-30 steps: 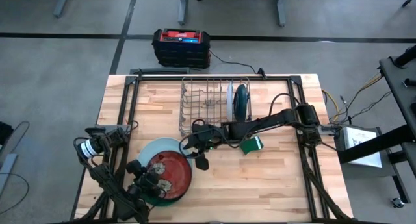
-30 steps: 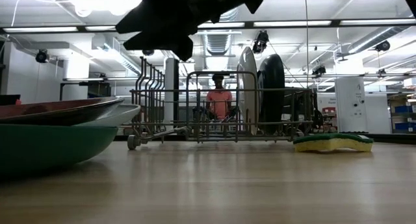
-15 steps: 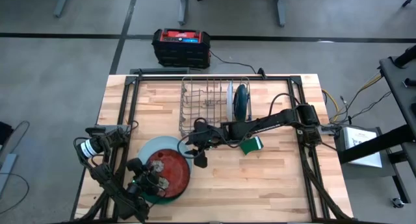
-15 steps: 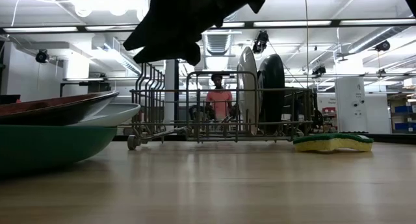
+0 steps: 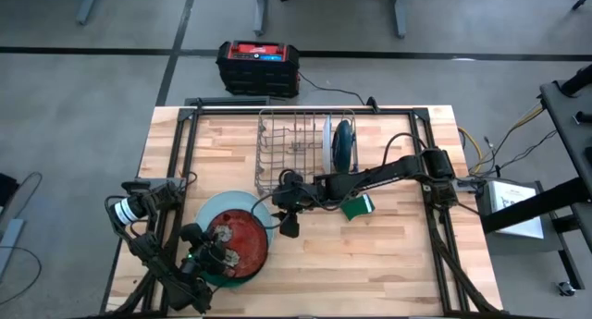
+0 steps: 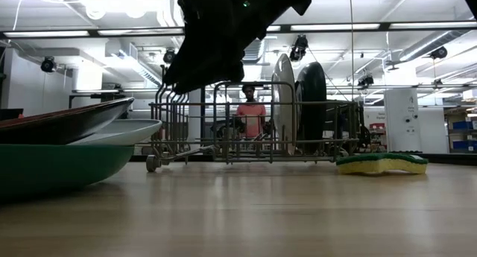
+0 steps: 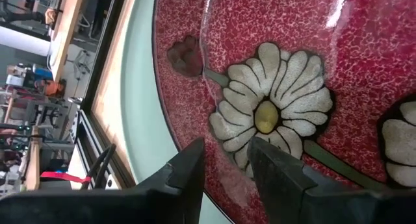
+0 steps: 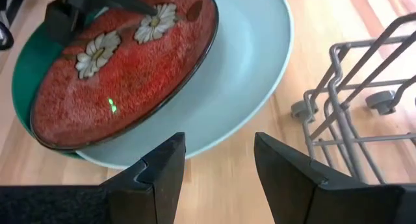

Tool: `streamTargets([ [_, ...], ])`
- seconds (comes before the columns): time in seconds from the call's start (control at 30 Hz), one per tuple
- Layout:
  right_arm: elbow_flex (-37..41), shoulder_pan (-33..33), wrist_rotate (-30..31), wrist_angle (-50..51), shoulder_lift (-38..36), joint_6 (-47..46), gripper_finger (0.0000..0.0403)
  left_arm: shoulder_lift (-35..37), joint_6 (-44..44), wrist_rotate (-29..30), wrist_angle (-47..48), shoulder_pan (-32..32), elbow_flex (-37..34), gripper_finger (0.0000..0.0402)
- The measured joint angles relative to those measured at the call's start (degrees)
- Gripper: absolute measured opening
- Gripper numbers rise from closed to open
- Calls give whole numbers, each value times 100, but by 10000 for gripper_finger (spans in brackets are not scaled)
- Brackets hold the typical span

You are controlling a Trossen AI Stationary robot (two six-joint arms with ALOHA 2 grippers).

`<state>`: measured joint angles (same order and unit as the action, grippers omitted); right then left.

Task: Sort dishes
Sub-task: Put the red plate into the dish rack

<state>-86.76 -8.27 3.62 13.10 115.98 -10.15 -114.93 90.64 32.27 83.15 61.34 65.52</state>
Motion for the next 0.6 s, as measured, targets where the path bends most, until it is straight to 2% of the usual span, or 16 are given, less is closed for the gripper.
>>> streamTargets([
  [0.23, 87, -2, 4, -67, 0, 19, 178, 0, -14, -6, -18, 7, 0, 116],
  [0.43, 181, -17, -2, -873, 4, -123, 182, 0, 57, 92, -119, 24, -84, 116],
  [0.6, 181, -105, -5, -1123, 4, -334, 183, 0, 144, 130, -239, 26, -179, 116],
])
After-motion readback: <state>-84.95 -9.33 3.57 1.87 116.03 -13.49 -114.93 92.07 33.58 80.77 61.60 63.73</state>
